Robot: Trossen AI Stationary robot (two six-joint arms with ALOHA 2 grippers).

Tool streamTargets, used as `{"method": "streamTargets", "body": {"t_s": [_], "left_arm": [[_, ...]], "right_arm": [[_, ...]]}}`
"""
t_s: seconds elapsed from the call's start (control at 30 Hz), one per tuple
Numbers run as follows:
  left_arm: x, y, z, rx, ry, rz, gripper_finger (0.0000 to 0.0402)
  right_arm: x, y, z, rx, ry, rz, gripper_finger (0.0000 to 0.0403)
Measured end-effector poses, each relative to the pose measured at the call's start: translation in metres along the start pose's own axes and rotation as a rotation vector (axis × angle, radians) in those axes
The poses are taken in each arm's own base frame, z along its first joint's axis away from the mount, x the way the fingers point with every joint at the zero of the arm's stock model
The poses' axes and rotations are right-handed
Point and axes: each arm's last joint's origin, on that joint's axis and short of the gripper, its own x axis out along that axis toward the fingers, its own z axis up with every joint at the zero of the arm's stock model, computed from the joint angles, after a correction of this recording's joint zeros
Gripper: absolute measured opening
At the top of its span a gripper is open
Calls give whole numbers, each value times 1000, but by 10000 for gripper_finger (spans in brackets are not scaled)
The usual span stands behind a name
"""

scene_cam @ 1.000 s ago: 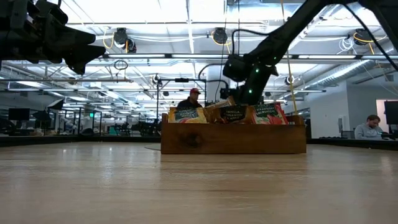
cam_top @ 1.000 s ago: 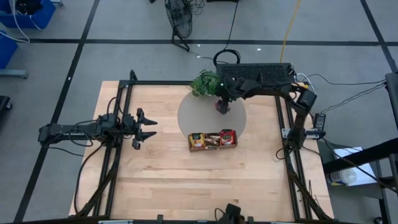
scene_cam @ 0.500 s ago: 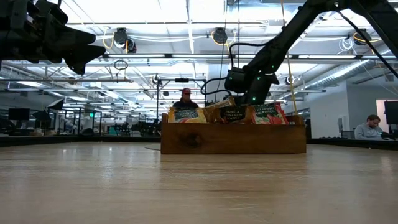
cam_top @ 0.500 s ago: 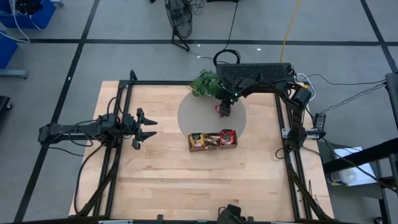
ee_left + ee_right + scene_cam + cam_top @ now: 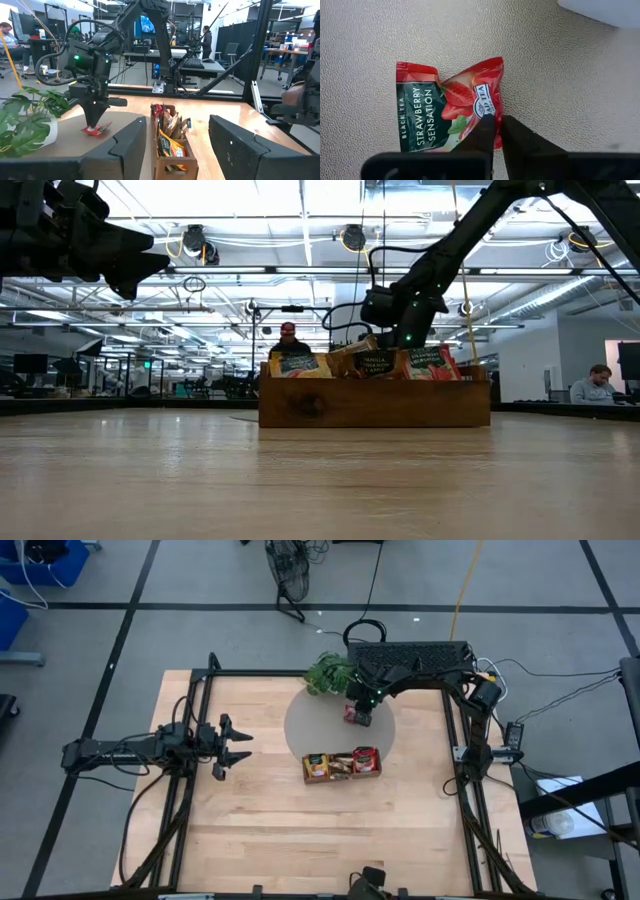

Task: Pick & Place Tea
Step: Put the red tea bag into the right slot of the wooden organizer

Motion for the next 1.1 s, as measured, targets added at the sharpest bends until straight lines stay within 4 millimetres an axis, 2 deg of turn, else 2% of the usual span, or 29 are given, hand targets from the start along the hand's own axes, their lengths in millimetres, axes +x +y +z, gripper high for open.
{"method": "streamTargets", "body": {"t_s": [0.17, 0.27, 0.43, 0.57, 0.73, 0.87, 1.03, 1.1], "left_arm": [[0, 0, 0, 0, 0, 0, 214], [0, 0, 0, 0, 0, 0, 214], [0, 0, 0, 0, 0, 1, 214], [0, 0, 0, 0, 0, 0, 214], [0, 0, 0, 0, 0, 0, 214], [0, 0, 0, 0, 0, 0, 214], [0, 0, 0, 0, 0, 0, 214], [0, 0, 0, 0, 0, 1, 214]], "right_arm": [[1, 8, 11, -78, -41, -93, 4], [-5, 15, 18, -123, -76, -148, 3], [-28, 31, 29, -156, -153, -163, 1], [-53, 61, 30, -196, -218, -172, 1], [-77, 113, 5, -295, -275, -330, 1], [-96, 149, -21, -270, -376, -405, 0], [-112, 181, -54, -204, -550, -333, 0], [-111, 192, -66, -196, -578, -265, 0]]}}
